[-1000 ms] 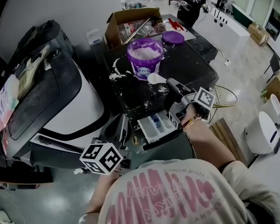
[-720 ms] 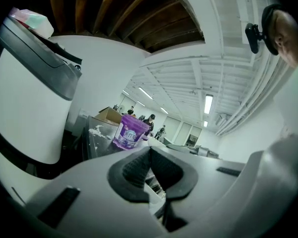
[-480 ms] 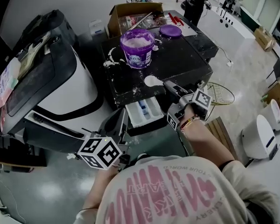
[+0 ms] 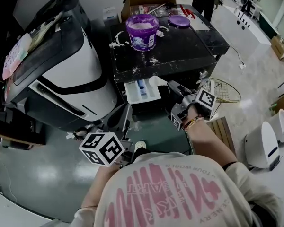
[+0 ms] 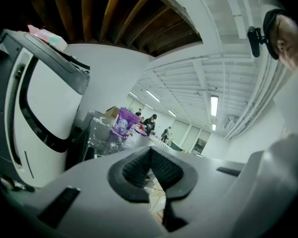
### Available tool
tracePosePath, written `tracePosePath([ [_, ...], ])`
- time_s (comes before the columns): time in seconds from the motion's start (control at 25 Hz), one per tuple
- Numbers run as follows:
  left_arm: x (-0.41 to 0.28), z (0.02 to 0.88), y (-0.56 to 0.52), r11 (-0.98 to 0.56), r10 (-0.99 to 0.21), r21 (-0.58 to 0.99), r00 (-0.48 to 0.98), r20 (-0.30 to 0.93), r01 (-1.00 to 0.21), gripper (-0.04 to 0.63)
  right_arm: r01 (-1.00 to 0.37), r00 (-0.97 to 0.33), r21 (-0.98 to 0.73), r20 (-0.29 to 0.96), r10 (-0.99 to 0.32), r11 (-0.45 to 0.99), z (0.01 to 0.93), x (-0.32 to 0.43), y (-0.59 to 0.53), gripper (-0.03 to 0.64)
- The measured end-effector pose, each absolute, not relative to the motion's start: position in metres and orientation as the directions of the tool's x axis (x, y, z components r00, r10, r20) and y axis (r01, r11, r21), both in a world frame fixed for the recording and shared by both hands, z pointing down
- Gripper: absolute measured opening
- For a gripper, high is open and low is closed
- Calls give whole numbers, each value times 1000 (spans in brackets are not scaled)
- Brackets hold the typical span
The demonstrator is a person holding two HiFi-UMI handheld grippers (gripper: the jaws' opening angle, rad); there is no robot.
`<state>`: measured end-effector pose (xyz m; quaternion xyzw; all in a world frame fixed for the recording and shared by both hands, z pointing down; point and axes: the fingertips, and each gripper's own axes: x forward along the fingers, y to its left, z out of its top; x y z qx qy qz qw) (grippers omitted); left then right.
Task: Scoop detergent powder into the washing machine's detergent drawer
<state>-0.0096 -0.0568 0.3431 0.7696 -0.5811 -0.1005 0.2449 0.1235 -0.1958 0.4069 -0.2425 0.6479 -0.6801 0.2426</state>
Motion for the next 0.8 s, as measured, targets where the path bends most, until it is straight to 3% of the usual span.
tracePosePath([
  [0.52,20,382,5,-89,-964,514,203,169,-853,2,-28,-847,-995,73,-526,-92,448,127,-132,3],
  [0.8,16,412,26,-9,-951,526,170,259,-850,2,-23,-861,-992,81,-502,-121,457,122,-118,3],
])
